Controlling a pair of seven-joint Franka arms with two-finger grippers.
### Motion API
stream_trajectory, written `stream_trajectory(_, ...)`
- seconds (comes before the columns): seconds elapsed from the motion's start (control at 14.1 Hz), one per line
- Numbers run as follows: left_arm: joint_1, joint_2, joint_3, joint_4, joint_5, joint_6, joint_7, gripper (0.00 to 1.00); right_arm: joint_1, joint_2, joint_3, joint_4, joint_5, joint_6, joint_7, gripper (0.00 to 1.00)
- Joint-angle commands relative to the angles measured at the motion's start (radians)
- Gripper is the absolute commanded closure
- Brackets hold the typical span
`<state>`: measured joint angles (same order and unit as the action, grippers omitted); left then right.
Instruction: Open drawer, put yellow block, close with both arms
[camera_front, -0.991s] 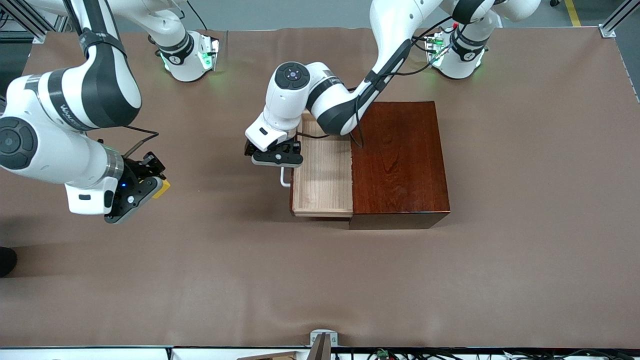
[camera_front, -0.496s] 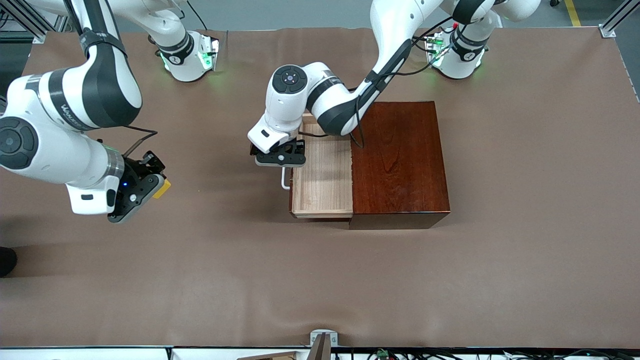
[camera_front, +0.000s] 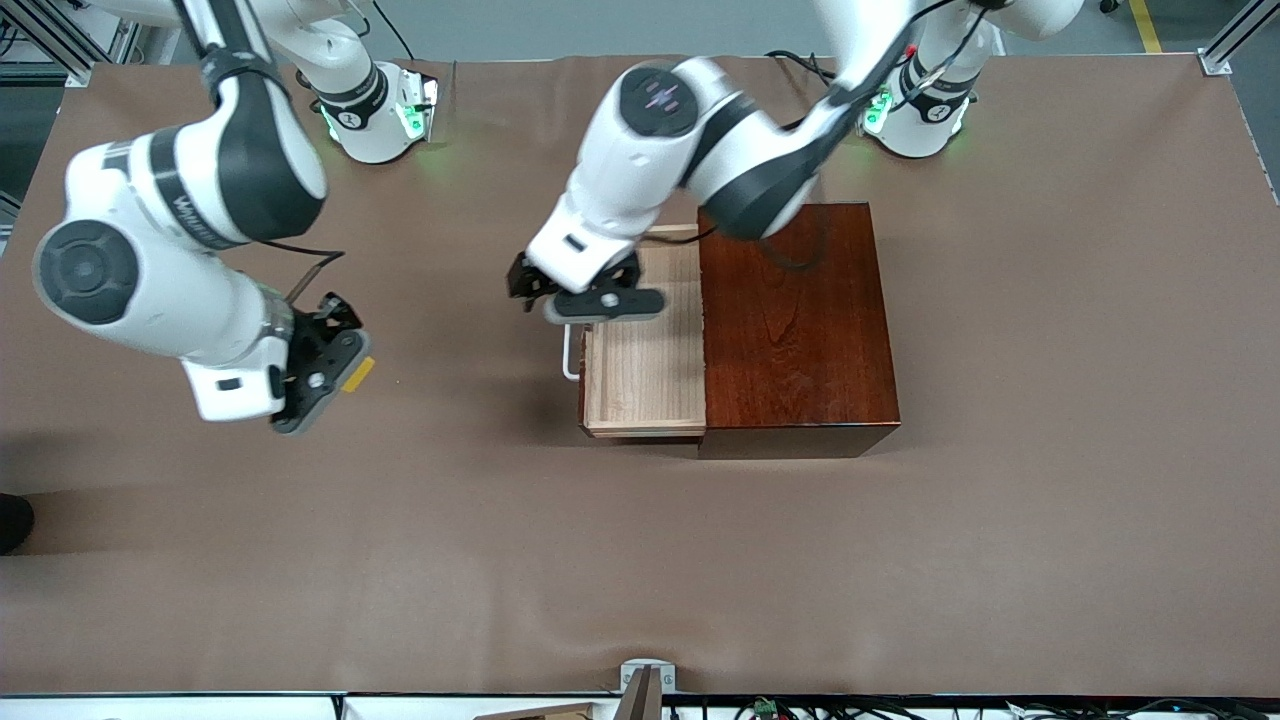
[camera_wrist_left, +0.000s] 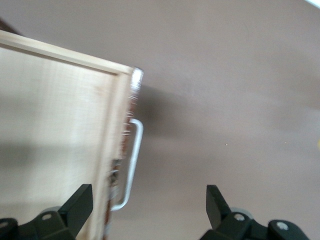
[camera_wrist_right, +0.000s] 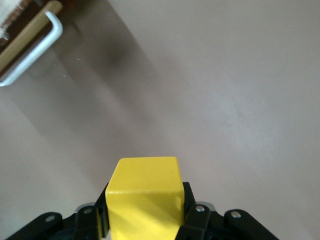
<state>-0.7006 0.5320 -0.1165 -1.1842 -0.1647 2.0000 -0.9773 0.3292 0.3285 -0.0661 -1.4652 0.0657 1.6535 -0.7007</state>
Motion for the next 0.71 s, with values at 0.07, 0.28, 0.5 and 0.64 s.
stream_trajectory(0.07,0.113,-0.176,-0.002,-0.058,-0.013,-0.267,0.151,0.0,0.082,-0.02,-0.008,-0.026,0.009,0.049,-0.029,1.0)
stream_trajectory(0.28,0.277,-0.243,-0.002,-0.077,-0.01,-0.464,0.482,0.0,0.152,-0.011,-0.006,-0.026,0.009,0.116,-0.08,1.0)
stream_trajectory(0.5,0.433,-0.338,-0.003,-0.17,-0.004,-0.514,0.704,0.0,0.238,0.004,-0.008,-0.026,0.009,0.185,-0.103,1.0)
stream_trajectory(0.64,0.498,-0.392,-0.008,-0.233,0.042,-0.514,0.773,0.0,0.295,0.038,-0.008,-0.024,0.008,0.248,-0.12,1.0)
